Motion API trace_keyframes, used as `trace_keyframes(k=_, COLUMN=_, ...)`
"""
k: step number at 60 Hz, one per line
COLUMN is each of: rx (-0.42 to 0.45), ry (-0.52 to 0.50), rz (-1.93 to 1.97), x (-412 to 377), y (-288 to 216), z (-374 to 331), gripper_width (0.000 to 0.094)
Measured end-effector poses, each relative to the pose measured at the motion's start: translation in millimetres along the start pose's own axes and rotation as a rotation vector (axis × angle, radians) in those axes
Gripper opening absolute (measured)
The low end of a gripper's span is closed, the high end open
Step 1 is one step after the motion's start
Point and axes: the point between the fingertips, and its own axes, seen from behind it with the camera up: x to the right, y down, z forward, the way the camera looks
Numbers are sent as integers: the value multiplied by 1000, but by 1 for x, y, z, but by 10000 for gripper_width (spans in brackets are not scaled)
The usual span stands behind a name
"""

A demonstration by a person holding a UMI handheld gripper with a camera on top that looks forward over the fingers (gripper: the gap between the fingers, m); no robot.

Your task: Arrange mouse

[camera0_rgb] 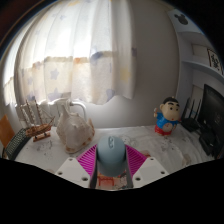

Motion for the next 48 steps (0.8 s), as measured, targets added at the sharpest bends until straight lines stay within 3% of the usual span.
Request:
trace_keyframes(k=9, rx=-99, ry=-6, rz=3, x=60, y=64, z=34, gripper_width=412)
trace_keyframes(k=18, rx=-179, ry=-53, rz=5, x=68, y=122, z=53, gripper_width=415)
trace_keyframes(k=23, rx=-209, ry=-50, rz=12, x=68, y=142, z=59, gripper_width=480)
trace_keyframes(k=27, rx=-199, ry=-37, rz=23, x=71, y=140, z=59, gripper_width=553)
trace_keyframes(k=32, rx=-203, ry=13, rz=8, x=84, y=131, z=52, gripper_width=868)
trace_keyframes(k=34, rx=-199, ry=20, rz=13, x=85, y=123, z=45, gripper_width=835)
trace_keyframes(k=48, rx=-240, ry=-7, rz=-3, x=74, y=69, z=-79, gripper_width=847)
